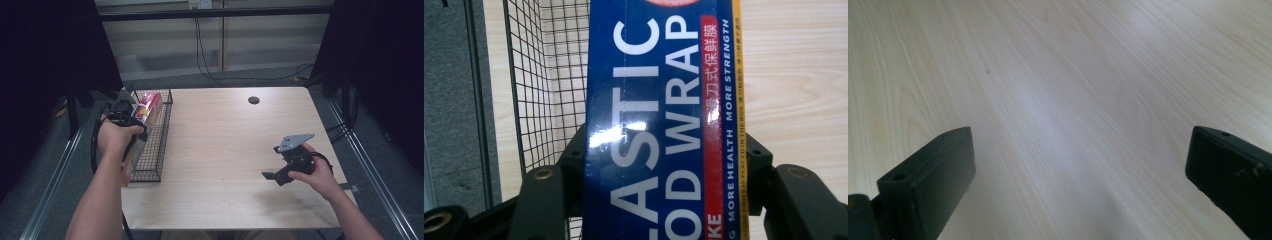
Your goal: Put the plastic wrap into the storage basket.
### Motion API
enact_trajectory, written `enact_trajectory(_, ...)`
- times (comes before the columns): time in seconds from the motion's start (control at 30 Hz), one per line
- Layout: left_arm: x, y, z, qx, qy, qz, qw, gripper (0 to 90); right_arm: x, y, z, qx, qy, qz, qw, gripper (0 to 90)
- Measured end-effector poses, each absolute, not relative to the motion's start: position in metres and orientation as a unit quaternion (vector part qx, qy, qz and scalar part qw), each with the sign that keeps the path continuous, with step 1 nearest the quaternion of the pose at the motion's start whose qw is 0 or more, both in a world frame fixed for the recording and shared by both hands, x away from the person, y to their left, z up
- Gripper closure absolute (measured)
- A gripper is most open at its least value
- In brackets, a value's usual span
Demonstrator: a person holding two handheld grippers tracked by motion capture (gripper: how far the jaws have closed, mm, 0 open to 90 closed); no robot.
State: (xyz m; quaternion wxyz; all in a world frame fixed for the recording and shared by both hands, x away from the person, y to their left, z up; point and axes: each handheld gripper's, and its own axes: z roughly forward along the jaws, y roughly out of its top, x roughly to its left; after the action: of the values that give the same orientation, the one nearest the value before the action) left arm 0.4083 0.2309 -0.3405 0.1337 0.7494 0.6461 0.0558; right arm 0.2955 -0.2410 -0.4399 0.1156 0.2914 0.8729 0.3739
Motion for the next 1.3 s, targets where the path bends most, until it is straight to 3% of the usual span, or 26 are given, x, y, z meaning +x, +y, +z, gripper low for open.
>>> enact_trajectory(1.3, 0.414, 0.235, -0.371, 0.705, 0.699, 0.054, 0.107, 42.5, 0.295, -0.243, -0.439, 0.294, 0.870, 0.377, 0.117, 0.0)
